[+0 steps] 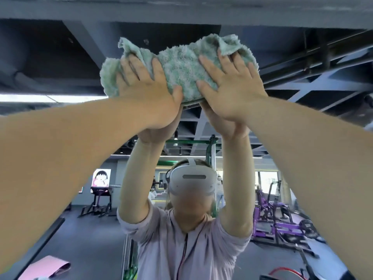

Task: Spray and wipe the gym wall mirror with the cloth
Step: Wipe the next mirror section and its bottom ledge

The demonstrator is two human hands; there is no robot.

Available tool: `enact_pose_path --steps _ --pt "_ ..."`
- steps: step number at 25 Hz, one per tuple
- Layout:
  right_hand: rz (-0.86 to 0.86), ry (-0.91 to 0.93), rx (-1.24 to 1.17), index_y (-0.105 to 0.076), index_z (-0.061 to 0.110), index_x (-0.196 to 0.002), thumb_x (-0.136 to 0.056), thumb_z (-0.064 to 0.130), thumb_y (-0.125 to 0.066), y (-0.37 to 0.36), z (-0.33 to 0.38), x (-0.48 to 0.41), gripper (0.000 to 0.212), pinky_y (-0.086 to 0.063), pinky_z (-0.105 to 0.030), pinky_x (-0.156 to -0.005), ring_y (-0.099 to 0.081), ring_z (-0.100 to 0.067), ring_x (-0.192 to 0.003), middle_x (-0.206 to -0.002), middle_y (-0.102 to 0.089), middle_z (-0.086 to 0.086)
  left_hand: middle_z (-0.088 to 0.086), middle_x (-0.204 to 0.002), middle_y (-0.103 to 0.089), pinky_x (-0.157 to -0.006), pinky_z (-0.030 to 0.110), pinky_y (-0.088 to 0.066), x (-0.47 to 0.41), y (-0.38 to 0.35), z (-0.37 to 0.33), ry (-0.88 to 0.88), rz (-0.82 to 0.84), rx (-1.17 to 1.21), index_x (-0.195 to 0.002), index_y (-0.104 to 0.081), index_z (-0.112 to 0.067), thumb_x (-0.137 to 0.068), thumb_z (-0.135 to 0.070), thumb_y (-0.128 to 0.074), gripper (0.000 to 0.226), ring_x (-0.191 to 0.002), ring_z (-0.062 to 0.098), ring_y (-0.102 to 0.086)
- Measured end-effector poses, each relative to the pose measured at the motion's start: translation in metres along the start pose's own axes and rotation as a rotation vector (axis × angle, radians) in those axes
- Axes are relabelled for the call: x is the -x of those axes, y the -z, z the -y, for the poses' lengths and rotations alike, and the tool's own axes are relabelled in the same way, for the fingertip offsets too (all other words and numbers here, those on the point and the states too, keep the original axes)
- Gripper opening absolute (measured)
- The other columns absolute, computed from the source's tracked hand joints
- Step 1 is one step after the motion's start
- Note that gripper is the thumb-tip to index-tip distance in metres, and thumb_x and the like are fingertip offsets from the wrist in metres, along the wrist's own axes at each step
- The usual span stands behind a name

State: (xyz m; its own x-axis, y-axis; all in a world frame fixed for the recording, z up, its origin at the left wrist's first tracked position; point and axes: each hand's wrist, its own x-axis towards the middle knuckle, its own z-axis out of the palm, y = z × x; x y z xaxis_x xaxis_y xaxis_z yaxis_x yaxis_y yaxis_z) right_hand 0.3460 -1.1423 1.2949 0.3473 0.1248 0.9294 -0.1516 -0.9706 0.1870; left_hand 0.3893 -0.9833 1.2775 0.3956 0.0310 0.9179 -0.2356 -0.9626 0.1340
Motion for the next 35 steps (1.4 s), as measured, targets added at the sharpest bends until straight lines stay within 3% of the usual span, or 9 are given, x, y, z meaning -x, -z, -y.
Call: enact_pose_path --steps 4,9,15,19,29,32,35 --pt "-0.025 -0.004 -0.012 0.006 0.047 -0.15 -0.098 0.061 -0.012 -0.005 -0.07 0.032 0.057 0.007 -0.042 -0.12 0.012 -0.02 -0.149 -0.163 0.008 0.004 0.029 -0.154 0.021 -0.118 0.054 0.005 0.012 -0.002 -0.067 0.002 -0.03 0.005 -0.151 0.02 -0.018 -0.091 -0.07 -0.008 0.084 -0.143 0.043 0.019" --pt "-0.017 -0.075 0.003 0.009 0.044 -0.15 -0.098 0.06 -0.012 0.0 -0.149 0.069 0.058 0.009 -0.041 -0.119 0.015 -0.02 -0.148 -0.162 0.011 0.003 0.027 -0.155 0.022 -0.118 0.054 0.006 0.031 -0.007 -0.152 -0.1 -0.027 0.052 -0.15 0.02 -0.03 -0.092 -0.07 -0.011 0.078 -0.143 0.042 0.021" --pt "0.015 -0.282 -0.012 0.019 0.032 -0.151 -0.101 0.05 -0.01 0.005 -0.156 0.08 0.06 0.013 -0.047 -0.118 0.02 -0.03 -0.146 -0.16 0.02 -0.008 0.018 -0.156 0.027 -0.117 0.043 0.009 0.034 -0.001 -0.165 -0.348 -0.045 -0.007 -0.15 0.018 -0.036 -0.089 -0.072 -0.014 0.078 -0.145 0.031 0.023" --pt "0.068 -0.322 -0.041 0.02 0.031 -0.15 -0.101 0.049 -0.01 -0.015 -0.086 0.097 0.061 0.013 -0.05 -0.117 0.02 -0.033 -0.146 -0.159 0.021 -0.011 0.017 -0.155 0.03 -0.116 0.041 0.01 0.048 -0.014 -0.098 -0.375 0.048 -0.039 -0.15 0.02 -0.034 -0.089 -0.072 -0.014 0.08 -0.145 0.03 0.024" --pt "0.08 -0.104 -0.05 0.02 0.032 -0.15 -0.1 0.051 -0.012 -0.031 0.123 0.062 0.063 0.018 -0.051 -0.113 0.023 -0.034 -0.145 -0.16 0.02 -0.011 0.022 -0.158 0.018 -0.118 0.044 0.005 0.068 -0.035 0.12 -0.224 -0.037 0.024 -0.153 0.012 -0.026 -0.09 -0.066 -0.013 0.079 -0.147 0.033 0.017" --pt "0.143 0.058 0.011 0.02 0.035 -0.15 -0.099 0.054 -0.01 -0.036 0.149 0.067 0.062 0.017 -0.048 -0.116 0.023 -0.031 -0.145 -0.161 0.019 -0.007 0.025 -0.156 0.02 -0.119 0.046 0.007 0.089 -0.044 0.147 -0.036 0.049 0.026 -0.152 0.017 -0.023 -0.092 -0.064 -0.012 0.078 -0.145 0.036 0.018" --pt "0.192 0.183 0.065 0.019 0.042 -0.148 -0.098 0.058 -0.009 -0.029 0.132 0.068 0.06 0.014 -0.045 -0.118 0.02 -0.026 -0.147 -0.162 0.014 -0.003 0.031 -0.152 0.026 -0.118 0.052 0.009 0.096 -0.042 0.123 0.162 0.122 0.085 -0.15 0.024 -0.019 -0.094 -0.062 -0.014 0.08 -0.142 0.043 0.024"
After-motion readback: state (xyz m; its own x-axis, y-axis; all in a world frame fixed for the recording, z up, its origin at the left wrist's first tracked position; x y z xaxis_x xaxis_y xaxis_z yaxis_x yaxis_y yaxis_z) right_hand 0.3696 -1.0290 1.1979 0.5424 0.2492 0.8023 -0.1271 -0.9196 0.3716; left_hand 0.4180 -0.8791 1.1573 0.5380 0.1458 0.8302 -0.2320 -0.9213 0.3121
